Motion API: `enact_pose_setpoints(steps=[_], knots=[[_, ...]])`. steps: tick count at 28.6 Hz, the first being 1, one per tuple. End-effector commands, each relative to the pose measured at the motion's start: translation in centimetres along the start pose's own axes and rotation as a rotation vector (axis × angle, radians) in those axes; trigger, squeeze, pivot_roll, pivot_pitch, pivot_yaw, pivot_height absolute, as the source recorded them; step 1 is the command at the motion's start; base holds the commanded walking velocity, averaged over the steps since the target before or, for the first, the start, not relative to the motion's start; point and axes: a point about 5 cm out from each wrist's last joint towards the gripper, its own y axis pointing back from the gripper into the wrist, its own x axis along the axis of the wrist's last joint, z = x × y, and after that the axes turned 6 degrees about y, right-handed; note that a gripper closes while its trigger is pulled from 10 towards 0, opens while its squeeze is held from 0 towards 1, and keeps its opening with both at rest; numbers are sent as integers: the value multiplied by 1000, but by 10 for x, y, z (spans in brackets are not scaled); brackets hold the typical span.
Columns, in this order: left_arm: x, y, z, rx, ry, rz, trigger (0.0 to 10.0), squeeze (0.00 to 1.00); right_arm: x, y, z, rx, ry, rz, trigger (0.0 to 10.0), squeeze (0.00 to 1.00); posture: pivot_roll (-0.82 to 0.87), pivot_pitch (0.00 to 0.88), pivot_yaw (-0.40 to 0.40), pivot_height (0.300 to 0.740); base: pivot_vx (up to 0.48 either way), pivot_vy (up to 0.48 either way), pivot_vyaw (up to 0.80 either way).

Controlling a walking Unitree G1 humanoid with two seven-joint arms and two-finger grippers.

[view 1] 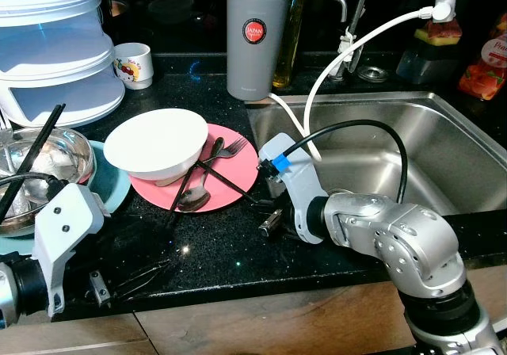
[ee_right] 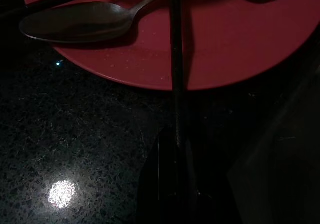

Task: Kitchen organization

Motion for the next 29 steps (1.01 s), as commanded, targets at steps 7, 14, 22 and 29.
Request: enact_pose_setpoints(steps=[7, 14, 22, 29], knots=[[2, -6, -9, -15, -50, -15, 10000, 0, -8, -5, 19, -71, -57, -32, 0, 0, 22, 43, -54, 740, 0, 0, 0], [20, -21, -28, -30, -98, 45, 10000, 0, 7, -2, 59, -210, -40, -16, 0, 0, 2, 90, -42, 740, 0, 0, 0], [19, -28, -25, -84, -83, 63, 10000, 0, 4, 6, 67, -241, -32, -33, 0, 0, 2, 91, -46, 740, 0, 0, 0], [18, -33, -22, -115, -71, 79, 10000, 0, 8, 5, 70, -209, -7, -30, 0, 0, 3, 84, -56, 740, 0, 0, 0]])
